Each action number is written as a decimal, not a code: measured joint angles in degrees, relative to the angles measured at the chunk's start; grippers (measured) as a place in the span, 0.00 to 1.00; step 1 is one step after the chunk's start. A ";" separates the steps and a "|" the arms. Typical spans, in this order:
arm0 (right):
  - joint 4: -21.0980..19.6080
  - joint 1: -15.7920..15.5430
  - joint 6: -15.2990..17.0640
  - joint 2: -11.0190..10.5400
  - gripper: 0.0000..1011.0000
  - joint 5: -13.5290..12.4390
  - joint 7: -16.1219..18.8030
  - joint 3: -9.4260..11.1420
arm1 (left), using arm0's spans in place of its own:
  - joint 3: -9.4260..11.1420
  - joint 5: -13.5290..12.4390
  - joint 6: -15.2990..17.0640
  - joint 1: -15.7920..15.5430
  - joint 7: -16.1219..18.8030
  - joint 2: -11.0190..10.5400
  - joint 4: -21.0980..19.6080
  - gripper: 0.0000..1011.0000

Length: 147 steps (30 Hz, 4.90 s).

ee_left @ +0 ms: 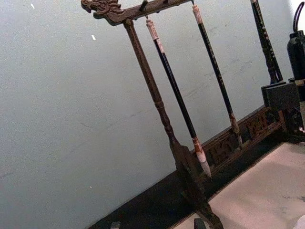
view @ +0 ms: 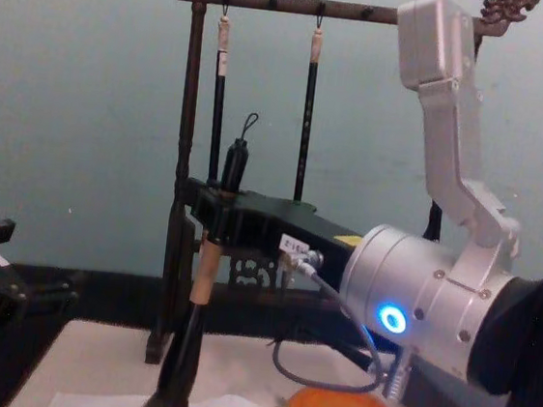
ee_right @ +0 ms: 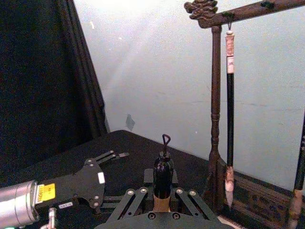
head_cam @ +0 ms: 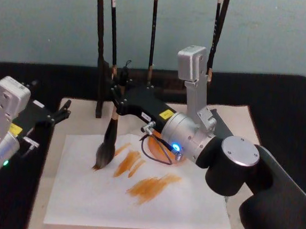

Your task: Pick up the brush from the inkstone, write on the paper, then place the brush back to its original position.

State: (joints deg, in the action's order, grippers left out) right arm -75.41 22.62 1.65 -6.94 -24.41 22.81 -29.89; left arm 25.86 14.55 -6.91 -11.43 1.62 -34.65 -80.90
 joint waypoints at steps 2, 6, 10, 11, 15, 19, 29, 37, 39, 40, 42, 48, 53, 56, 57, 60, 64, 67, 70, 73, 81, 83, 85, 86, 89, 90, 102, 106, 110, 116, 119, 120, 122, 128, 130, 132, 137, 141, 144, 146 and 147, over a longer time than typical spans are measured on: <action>-0.02 -0.01 -0.07 -0.08 0.17 0.04 -0.04 0.16 | 0.00 0.00 0.00 0.00 0.00 0.00 0.00 0.99; -0.11 -0.08 -0.18 -0.21 0.17 0.07 -0.13 0.45 | 0.00 0.00 0.00 0.00 0.00 0.00 0.00 0.99; -0.26 -0.13 -0.28 -0.34 0.17 0.11 -0.18 0.68 | 0.00 0.00 0.00 0.00 0.00 0.00 0.00 0.99; -0.28 -0.13 -0.29 -0.37 0.17 0.13 -0.19 0.71 | 0.00 0.00 0.00 0.00 0.00 0.00 0.00 0.99; -0.38 -0.13 -0.41 -0.53 0.17 0.22 -0.30 0.96 | 0.00 0.00 0.00 0.00 0.00 0.00 0.00 0.99; -0.61 -0.20 -0.49 -0.73 0.17 0.25 -0.48 1.27 | 0.00 0.00 0.00 0.00 0.00 0.00 0.00 0.99; -1.18 -0.47 -0.55 -1.42 0.17 0.64 -0.99 2.04 | 0.00 0.00 0.00 0.00 0.00 0.00 0.00 0.99; -1.65 -0.73 -0.64 -1.84 0.17 0.90 -1.31 2.67 | 0.00 0.00 0.00 0.00 0.00 0.00 0.00 0.99; -1.80 -0.80 -0.66 -1.96 0.17 1.02 -1.42 2.84 | 0.00 0.00 0.00 0.00 0.00 0.00 0.00 0.99; -1.84 -0.82 -0.67 -2.00 0.17 1.05 -1.46 2.92 | 0.00 0.00 0.00 0.00 0.00 0.00 0.00 0.99; -1.94 -0.88 -0.71 -2.10 0.17 1.13 -1.50 3.10 | 0.00 0.00 0.00 0.00 0.00 0.00 0.00 0.99; -2.35 -1.07 -0.84 -2.28 0.17 1.40 -1.76 3.43 | 0.00 0.00 0.00 0.00 0.00 0.00 0.00 0.99; -3.10 -1.28 -0.92 -2.41 0.17 1.56 -2.05 3.84 | 0.00 0.00 0.00 0.00 0.00 0.00 0.00 0.99; -3.71 -1.41 -0.99 -2.48 0.17 1.56 -2.15 4.07 | 0.00 0.00 0.00 0.00 0.00 0.00 0.00 0.99; -4.11 -1.50 -1.09 -2.48 0.17 1.54 -2.23 4.23 | 0.00 0.00 0.00 0.00 0.00 0.00 0.00 0.99; -4.90 -1.64 -1.32 -2.47 0.17 1.52 -2.38 4.56 | 0.00 0.00 0.00 0.00 0.00 0.00 0.00 0.99; -6.01 -1.90 -1.49 -2.50 0.17 1.40 -2.79 5.06 | 0.00 0.00 0.00 0.00 0.00 0.00 0.00 0.99; -6.97 -2.29 -1.50 -2.66 0.17 1.16 -3.24 5.67 | 0.00 0.00 0.00 0.00 0.00 0.00 0.00 0.99; -7.94 -2.82 -1.61 -2.84 0.17 0.70 -3.84 6.56 | 0.00 0.00 0.00 0.00 0.00 0.00 0.00 0.99; -8.73 -3.36 -1.65 -3.05 0.17 0.06 -4.49 7.66 | 0.00 0.00 0.00 0.00 0.00 0.00 0.00 0.99; -10.64 -5.18 -1.25 -3.91 0.17 -2.42 -6.71 11.74 | 0.00 0.00 0.00 0.00 0.00 0.00 0.00 0.99; -10.74 -5.46 -1.04 -4.06 0.17 -2.93 -7.02 12.41 | 0.00 0.00 0.00 0.00 0.00 0.00 0.00 0.99; -10.82 -5.79 -0.74 -4.18 0.17 -3.54 -7.30 13.08 | 0.00 0.00 0.00 0.00 0.00 0.00 0.00 0.99; -10.84 -6.09 -0.45 -4.29 0.17 -4.24 -7.51 13.73 | 0.00 0.00 0.00 0.00 0.00 0.00 0.00 0.99; -10.74 -6.68 0.10 -4.38 0.17 -5.81 -7.82 15.00 | 0.00 0.00 0.00 0.00 0.00 0.00 0.00 0.99; -10.63 -6.80 0.29 -4.37 0.17 -6.39 -7.86 15.31 | 0.00 0.00 0.00 0.00 0.00 0.00 0.00 0.99; -7.18 -6.98 3.64 -3.55 0.17 -16.34 -7.54 19.07 | 0.00 0.00 0.00 0.00 0.00 0.00 0.00 0.99; -5.47 -6.39 4.73 -3.29 0.17 -18.85 -7.40 19.69 | 0.00 0.00 0.00 0.00 0.00 0.00 0.00 0.99; -3.02 -5.37 5.76 -3.18 0.17 -21.17 -7.58 20.12 | 0.00 0.00 0.00 0.00 0.00 0.00 0.00 0.99; -0.06 -3.95 6.87 -3.08 0.17 -23.70 -7.65 20.63 | 0.00 0.00 0.00 0.00 0.00 0.00 0.00 0.99; 1.96 -2.90 7.71 -3.04 0.17 -25.57 -7.67 20.92 | 0.00 0.00 0.00 0.00 0.00 0.00 0.00 0.99; 2.37 -2.69 7.90 -3.04 0.17 -25.88 -7.67 20.95 | 0.00 0.00 0.00 0.00 0.00 0.00 0.00 0.99; 3.42 -2.10 8.37 -3.06 0.17 -26.81 -7.61 21.02 | 0.00 0.00 0.00 0.00 0.00 0.00 0.00 0.99; 5.79 -0.88 9.31 -3.17 0.17 -28.69 -7.44 21.00 | 0.00 0.00 0.00 0.00 0.00 0.00 0.00 0.99; 6.91 -0.30 9.69 -3.19 0.17 -29.40 -7.39 20.93 | 0.00 0.00 0.00 0.00 0.00 0.00 0.00 0.99; 8.04 0.34 9.91 -3.19 0.17 -30.06 -7.33 20.80 | 0.00 0.00 0.00 0.00 0.00 0.00 0.00 0.99; 10.14 1.51 10.08 -3.06 0.17 -31.17 -7.24 20.44 | 0.00 0.00 0.00 0.00 0.00 0.00 0.00 0.99; 11.44 2.19 10.08 -3.00 0.17 -31.98 -7.12 20.13 | 0.00 0.00 0.00 0.00 0.00 0.00 0.00 0.99; 12.12 2.61 10.04 -3.00 0.17 -32.49 -7.03 19.79 | 0.00 0.00 0.00 0.00 0.00 0.00 0.00 0.99; 12.42 2.77 10.00 -3.02 0.17 -32.67 -7.02 19.63 | 0.00 0.00 0.00 0.00 0.00 0.00 0.00 0.99; 12.75 2.95 9.93 -3.07 0.17 -32.87 -7.02 19.47 | 0.00 0.00 0.00 0.00 0.00 0.00 0.00 0.99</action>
State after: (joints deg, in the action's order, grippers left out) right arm -62.66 25.57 11.58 -10.01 -57.29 15.79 -10.42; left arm 25.86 14.55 -6.91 -11.43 1.62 -34.65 -80.90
